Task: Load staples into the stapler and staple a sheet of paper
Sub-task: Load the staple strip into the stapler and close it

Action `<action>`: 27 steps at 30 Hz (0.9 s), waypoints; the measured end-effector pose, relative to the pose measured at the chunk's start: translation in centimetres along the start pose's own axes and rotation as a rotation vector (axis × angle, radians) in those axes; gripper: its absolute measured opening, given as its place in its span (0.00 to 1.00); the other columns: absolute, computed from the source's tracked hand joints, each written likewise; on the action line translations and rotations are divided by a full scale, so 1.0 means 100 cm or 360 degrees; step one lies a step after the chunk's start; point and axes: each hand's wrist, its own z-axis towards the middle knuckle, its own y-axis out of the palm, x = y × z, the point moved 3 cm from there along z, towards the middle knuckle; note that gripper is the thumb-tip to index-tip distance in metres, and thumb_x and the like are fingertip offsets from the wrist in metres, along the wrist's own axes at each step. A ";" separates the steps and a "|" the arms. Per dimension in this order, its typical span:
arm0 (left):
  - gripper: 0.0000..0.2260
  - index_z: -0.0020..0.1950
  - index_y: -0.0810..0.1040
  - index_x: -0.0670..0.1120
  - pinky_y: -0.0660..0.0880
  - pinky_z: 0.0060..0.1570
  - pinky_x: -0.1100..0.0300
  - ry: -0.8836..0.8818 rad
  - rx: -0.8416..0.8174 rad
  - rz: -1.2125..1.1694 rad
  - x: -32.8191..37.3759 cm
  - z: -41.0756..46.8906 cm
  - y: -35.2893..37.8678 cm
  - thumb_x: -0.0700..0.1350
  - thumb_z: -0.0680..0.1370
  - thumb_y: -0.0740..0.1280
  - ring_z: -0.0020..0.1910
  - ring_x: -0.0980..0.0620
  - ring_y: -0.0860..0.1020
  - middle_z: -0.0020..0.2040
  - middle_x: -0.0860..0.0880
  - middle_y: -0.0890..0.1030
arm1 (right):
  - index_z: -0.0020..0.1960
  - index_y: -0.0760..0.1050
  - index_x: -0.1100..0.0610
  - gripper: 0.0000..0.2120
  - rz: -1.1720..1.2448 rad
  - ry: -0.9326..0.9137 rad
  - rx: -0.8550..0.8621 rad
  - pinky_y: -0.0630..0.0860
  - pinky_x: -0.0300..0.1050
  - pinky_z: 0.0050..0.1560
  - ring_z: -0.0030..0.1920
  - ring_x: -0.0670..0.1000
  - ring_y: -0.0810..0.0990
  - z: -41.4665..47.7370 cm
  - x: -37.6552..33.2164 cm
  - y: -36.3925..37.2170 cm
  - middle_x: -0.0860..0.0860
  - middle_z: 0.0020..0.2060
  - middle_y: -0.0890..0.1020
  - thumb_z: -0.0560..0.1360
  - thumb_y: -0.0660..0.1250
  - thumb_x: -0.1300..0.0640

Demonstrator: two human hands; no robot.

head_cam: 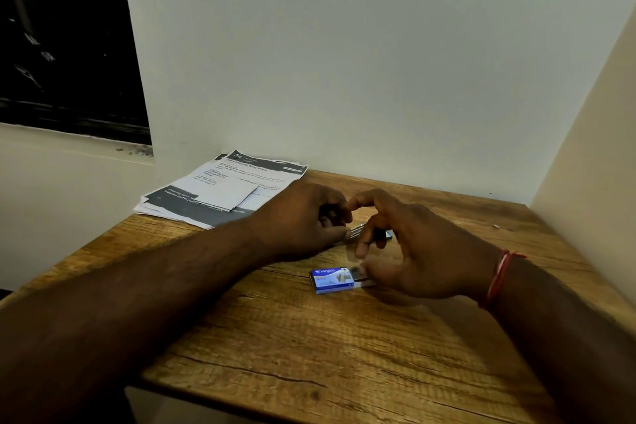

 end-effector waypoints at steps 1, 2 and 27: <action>0.08 0.53 0.89 0.55 0.86 0.46 0.62 -0.0015 0.0002 -0.0015 -0.001 0.000 0.000 0.44 0.77 0.83 0.40 0.61 0.85 0.41 0.57 0.87 | 0.77 0.64 0.38 0.35 -0.0003 0.0011 0.0084 0.77 0.32 0.50 0.57 0.38 0.82 0.001 0.004 -0.002 0.35 0.52 0.87 0.77 0.79 0.49; 0.09 0.53 0.89 0.54 0.86 0.47 0.61 -0.0033 0.0005 -0.0020 -0.001 0.001 0.001 0.44 0.77 0.83 0.40 0.60 0.86 0.42 0.56 0.88 | 0.75 0.67 0.37 0.32 -0.0021 0.0042 0.0177 0.76 0.31 0.50 0.56 0.38 0.81 0.001 0.008 -0.005 0.35 0.51 0.86 0.78 0.78 0.50; 0.07 0.52 0.89 0.56 0.87 0.49 0.52 -0.0004 0.0140 -0.0045 -0.006 0.002 0.017 0.49 0.76 0.83 0.42 0.57 0.88 0.43 0.59 0.89 | 0.55 0.86 0.41 0.03 0.0330 0.0788 0.0546 0.71 0.35 0.43 0.50 0.40 0.82 0.012 0.084 0.013 0.36 0.48 0.85 0.81 0.77 0.49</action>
